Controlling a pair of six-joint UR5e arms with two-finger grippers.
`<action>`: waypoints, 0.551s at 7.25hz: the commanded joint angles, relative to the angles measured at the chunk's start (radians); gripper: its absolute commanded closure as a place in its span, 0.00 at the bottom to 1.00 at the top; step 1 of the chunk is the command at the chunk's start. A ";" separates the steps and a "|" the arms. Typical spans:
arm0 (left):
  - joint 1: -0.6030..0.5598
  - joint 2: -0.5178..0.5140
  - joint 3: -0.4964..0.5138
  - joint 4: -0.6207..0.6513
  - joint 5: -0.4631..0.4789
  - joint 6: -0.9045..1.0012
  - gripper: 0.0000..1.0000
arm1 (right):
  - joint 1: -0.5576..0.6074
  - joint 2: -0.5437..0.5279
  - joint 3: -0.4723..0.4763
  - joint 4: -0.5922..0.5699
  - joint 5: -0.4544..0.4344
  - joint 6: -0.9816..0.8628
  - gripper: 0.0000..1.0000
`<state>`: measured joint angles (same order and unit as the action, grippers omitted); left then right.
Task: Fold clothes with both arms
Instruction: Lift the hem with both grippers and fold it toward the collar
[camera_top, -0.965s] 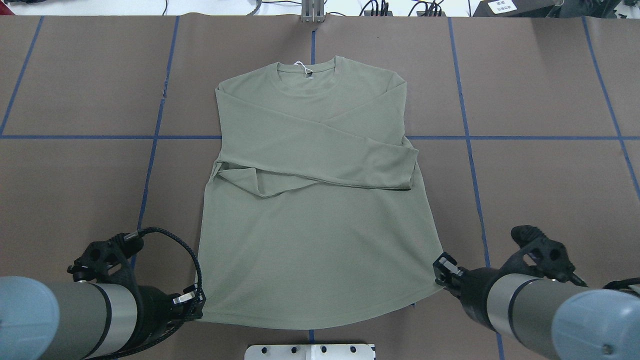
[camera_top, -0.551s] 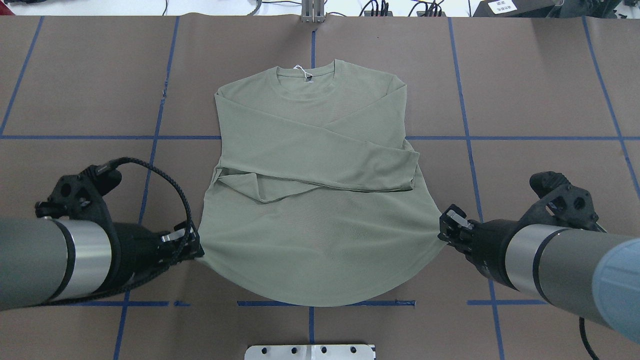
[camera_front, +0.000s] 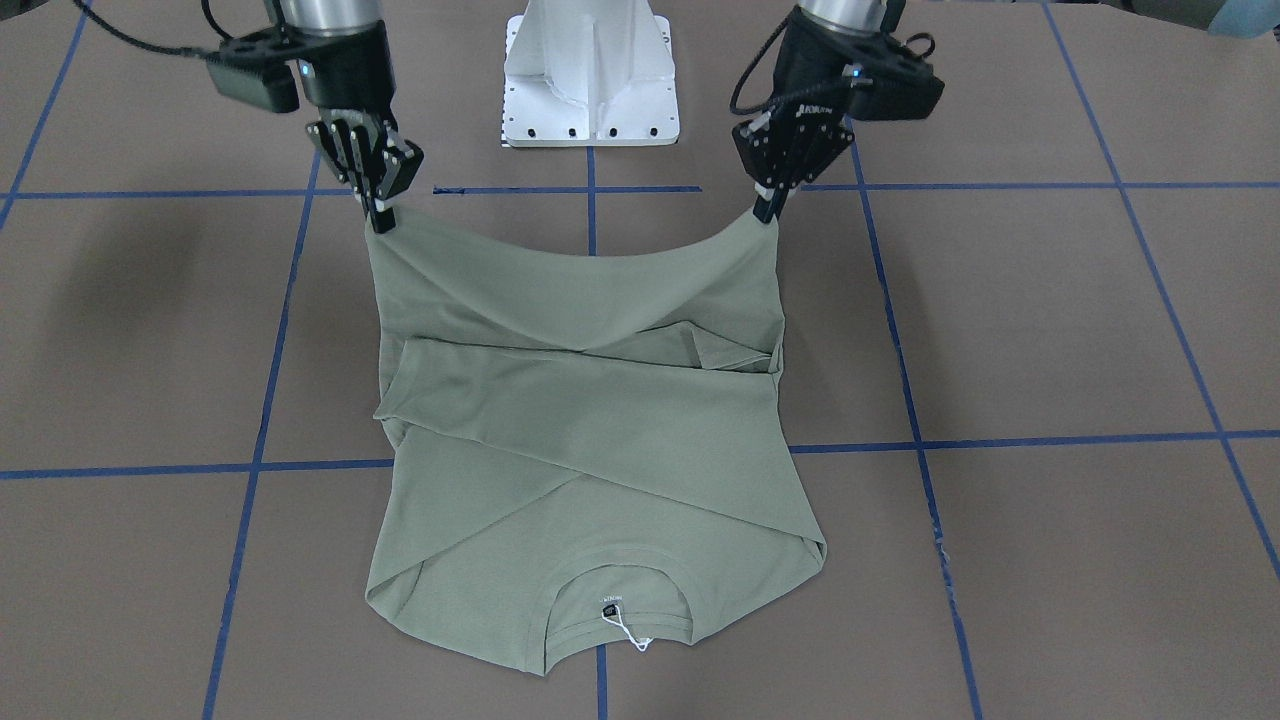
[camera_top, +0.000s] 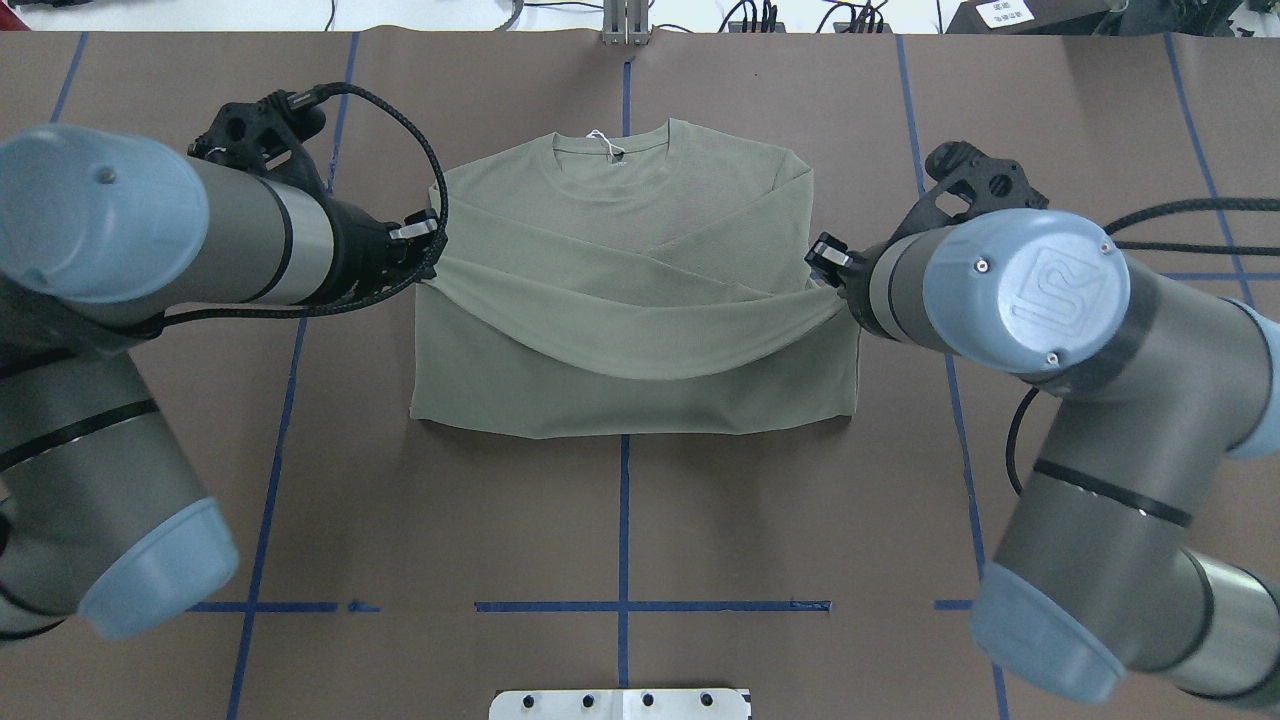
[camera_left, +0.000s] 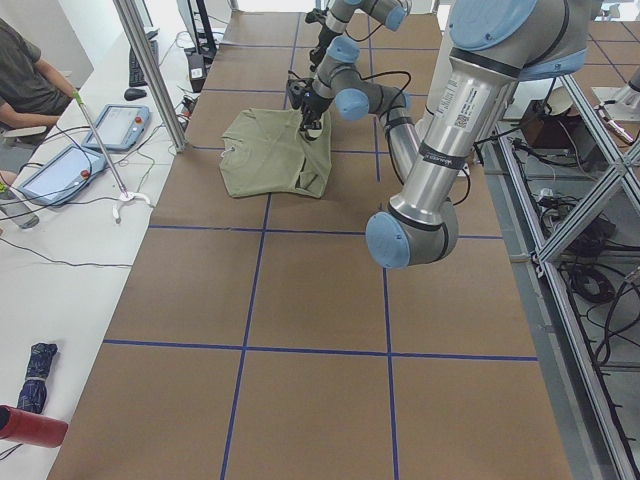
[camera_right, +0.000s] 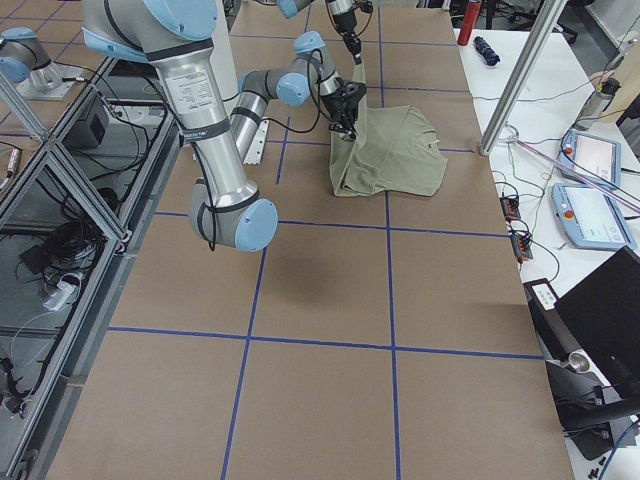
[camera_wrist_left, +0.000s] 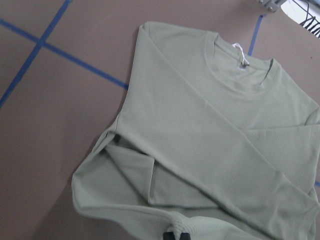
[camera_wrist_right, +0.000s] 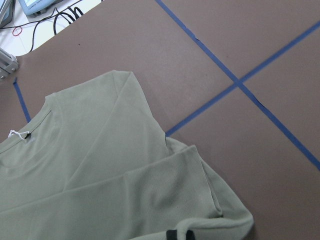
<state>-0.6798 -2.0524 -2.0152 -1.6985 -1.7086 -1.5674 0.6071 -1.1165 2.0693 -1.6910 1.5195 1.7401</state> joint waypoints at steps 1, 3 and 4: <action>-0.078 -0.038 0.297 -0.272 0.007 0.039 1.00 | 0.121 0.090 -0.324 0.244 0.050 -0.082 1.00; -0.090 -0.109 0.479 -0.387 0.062 0.061 1.00 | 0.167 0.219 -0.629 0.411 0.060 -0.094 1.00; -0.090 -0.123 0.578 -0.485 0.093 0.063 1.00 | 0.184 0.245 -0.729 0.512 0.062 -0.103 1.00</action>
<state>-0.7674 -2.1478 -1.5552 -2.0841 -1.6500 -1.5099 0.7669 -0.9145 1.4803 -1.2954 1.5780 1.6479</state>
